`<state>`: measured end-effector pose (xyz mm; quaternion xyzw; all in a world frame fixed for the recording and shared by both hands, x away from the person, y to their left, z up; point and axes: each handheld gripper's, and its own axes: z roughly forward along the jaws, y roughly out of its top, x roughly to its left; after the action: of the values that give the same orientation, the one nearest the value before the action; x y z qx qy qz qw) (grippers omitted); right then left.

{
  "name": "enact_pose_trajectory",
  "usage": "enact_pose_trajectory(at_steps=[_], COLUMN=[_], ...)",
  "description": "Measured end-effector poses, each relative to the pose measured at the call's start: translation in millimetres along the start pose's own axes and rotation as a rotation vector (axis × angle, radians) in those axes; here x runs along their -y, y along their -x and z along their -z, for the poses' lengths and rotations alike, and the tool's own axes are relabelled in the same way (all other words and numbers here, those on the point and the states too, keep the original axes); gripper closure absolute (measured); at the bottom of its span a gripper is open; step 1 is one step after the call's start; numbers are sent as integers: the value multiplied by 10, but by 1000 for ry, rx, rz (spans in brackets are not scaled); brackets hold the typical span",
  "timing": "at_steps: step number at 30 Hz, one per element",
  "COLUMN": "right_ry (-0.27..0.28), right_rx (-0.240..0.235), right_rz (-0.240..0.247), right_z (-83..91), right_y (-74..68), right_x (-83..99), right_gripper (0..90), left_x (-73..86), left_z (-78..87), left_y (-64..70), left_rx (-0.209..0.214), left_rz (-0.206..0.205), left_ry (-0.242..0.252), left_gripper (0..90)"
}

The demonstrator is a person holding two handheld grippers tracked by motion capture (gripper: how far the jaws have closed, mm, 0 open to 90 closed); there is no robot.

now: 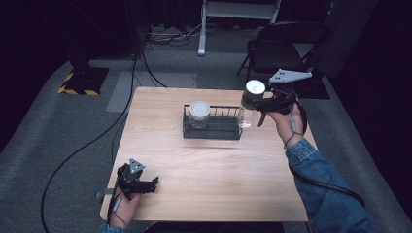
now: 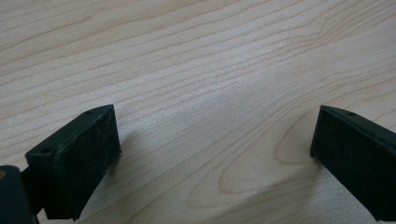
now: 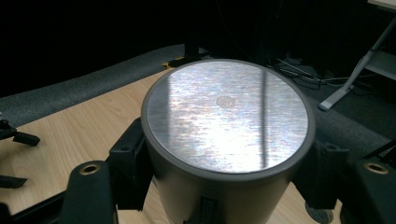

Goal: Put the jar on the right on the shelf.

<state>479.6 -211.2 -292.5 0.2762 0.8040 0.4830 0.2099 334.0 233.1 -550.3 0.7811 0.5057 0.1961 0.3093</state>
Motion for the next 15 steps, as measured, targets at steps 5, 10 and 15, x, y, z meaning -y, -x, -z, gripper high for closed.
enact_pose_trajectory(at_steps=[5, 10, 15], right_ry=[1, 6, 5], right_rx=[0, -8, -14], right_rz=[3, 5, 7], right_z=[-86, -159, -272], right_y=[32, 55, 68], right_x=[-54, -107, -160], right_gripper=[320, 320, 320], left_x=[0, 2, 2], left_z=[0, 0, 1], left_y=[0, -2, -3], left_rx=[0, 5, 7], left_rz=[0, 0, 0], left_ry=[0, 3, 4], left_gripper=[14, 17, 19])
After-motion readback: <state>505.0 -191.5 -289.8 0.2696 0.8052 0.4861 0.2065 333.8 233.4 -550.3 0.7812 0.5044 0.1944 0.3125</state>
